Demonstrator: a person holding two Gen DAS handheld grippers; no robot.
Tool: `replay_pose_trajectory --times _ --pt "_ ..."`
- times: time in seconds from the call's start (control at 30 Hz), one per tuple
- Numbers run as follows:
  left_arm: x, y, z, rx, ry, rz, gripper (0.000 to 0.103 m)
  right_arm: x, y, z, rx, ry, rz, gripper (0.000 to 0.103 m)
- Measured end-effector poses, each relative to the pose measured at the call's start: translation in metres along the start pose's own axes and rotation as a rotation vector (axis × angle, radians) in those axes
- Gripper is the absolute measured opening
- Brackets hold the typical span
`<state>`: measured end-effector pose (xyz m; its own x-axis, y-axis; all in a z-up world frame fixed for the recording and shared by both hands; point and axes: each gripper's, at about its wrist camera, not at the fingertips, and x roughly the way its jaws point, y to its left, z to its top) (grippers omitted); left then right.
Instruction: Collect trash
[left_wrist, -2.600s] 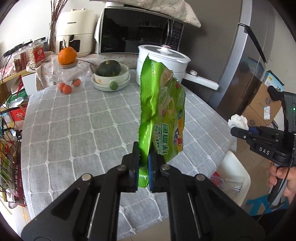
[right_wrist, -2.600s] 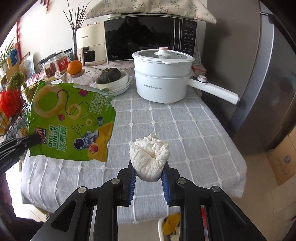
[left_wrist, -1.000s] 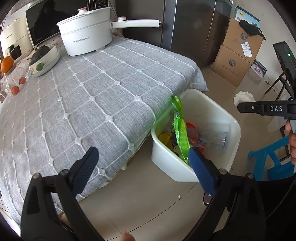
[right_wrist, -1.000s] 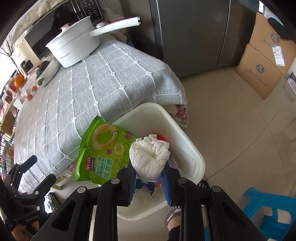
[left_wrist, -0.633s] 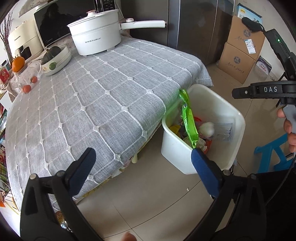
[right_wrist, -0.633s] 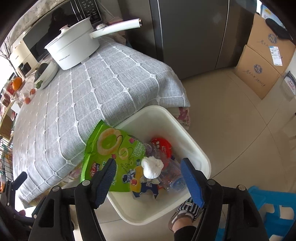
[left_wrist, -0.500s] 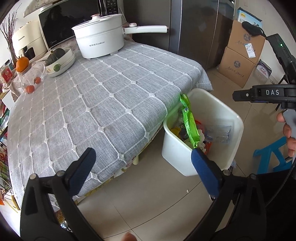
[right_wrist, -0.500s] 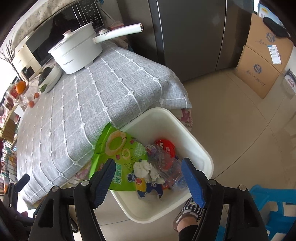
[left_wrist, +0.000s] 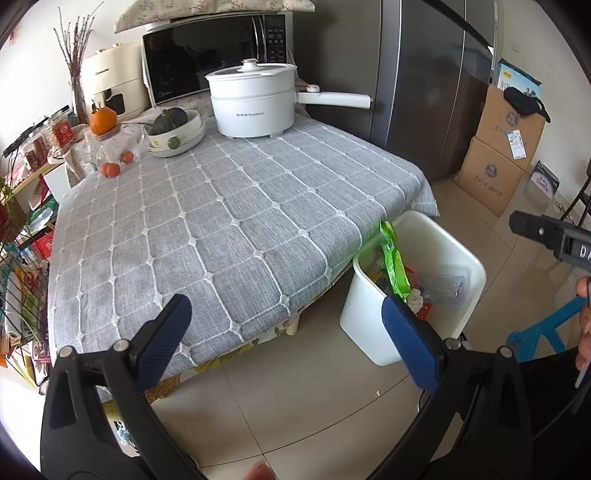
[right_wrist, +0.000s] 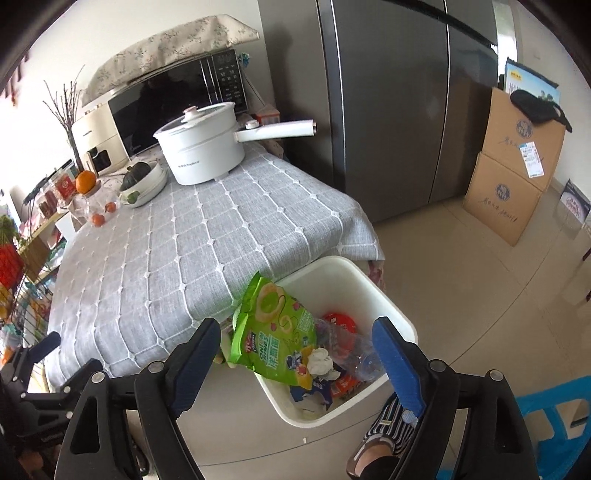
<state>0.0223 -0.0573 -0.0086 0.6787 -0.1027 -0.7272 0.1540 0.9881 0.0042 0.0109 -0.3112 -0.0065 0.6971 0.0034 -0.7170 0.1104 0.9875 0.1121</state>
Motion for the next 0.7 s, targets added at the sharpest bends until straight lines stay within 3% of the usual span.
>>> replay_pose_trajectory --times 0.27,0.53,0.7 --pt "-0.042 0.007 -0.008 -0.049 -0.108 0.022 0.102 -0.046 0.019 -0.034 -0.036 -0.129 -0.047 0.095" --pt "-0.063 0.006 -0.009 -0.029 -0.213 0.037 0.102 -0.077 0.044 -0.04 -0.114 -0.296 -0.116 0.102" --pt "-0.06 0.007 -0.008 -0.027 -0.219 0.052 0.102 -0.073 0.046 -0.038 -0.112 -0.285 -0.107 0.102"
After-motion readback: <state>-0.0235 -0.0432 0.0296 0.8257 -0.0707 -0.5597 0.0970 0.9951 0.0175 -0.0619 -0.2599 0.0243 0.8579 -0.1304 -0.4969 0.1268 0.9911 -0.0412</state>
